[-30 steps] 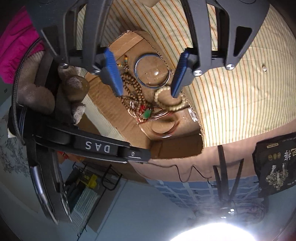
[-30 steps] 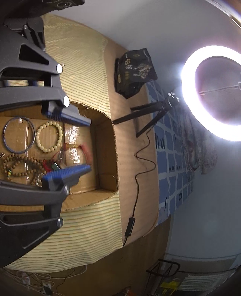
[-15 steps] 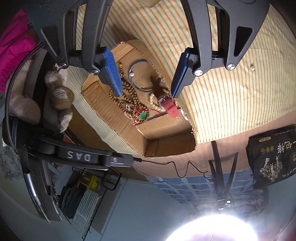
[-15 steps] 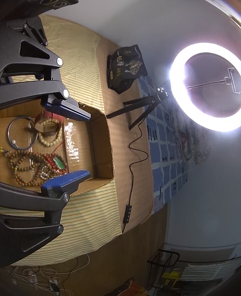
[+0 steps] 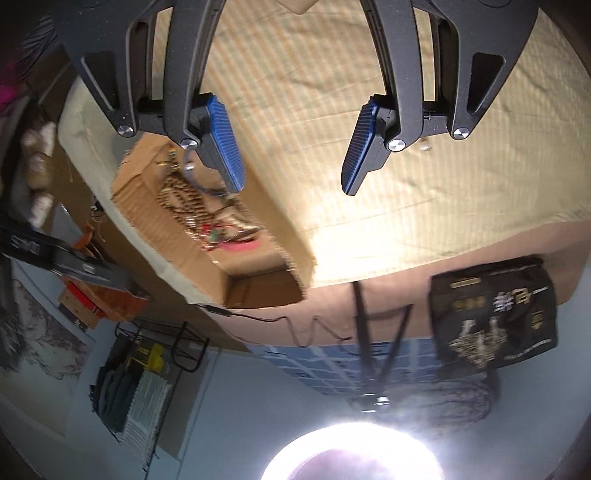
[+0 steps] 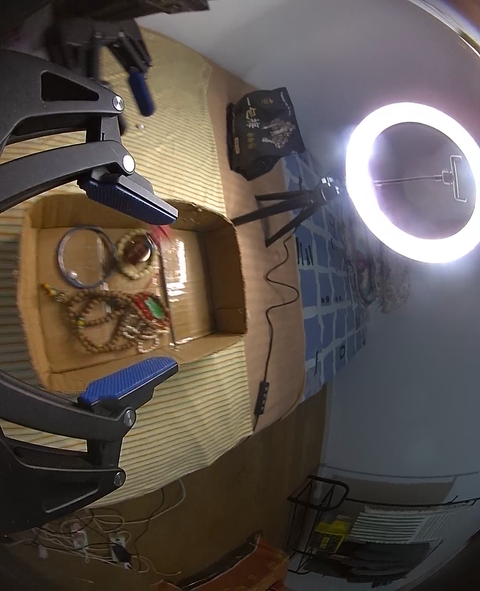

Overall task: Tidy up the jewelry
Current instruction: 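Move the open left tool to the second white pearl on the cloth, then close the left tool on the white pearl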

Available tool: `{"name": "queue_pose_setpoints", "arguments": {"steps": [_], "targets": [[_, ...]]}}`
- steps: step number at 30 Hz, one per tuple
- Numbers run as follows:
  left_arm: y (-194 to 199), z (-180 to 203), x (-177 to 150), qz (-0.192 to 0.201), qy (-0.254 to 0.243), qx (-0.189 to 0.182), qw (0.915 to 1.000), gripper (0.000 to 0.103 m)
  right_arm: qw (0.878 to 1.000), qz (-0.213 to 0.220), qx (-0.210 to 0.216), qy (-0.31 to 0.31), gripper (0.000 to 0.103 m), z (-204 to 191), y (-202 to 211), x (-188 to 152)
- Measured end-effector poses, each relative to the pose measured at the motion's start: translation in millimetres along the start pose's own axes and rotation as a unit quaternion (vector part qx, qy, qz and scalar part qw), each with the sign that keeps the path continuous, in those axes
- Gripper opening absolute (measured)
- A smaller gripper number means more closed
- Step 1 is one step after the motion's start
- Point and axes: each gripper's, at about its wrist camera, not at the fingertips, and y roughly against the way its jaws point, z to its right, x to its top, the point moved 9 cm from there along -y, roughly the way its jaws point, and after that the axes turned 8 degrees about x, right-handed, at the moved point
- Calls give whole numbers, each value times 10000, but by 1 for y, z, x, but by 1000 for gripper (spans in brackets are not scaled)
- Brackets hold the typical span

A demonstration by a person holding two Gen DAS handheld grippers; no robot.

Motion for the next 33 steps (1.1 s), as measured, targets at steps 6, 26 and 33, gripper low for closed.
{"name": "queue_pose_setpoints", "arguments": {"steps": [6,26,33], "targets": [[-2,-45,-15,-151,221,243,9993,56,9999,13,17,-168,74,-5,20,-20],[-44,-93,-57,-612,290,706,9952,31,9998,-105,90,150,74,-23,42,-64],[-58,-104,-55,-652,442,849,9933,23,9992,-178,140,325,74,-33,36,-68]]}}
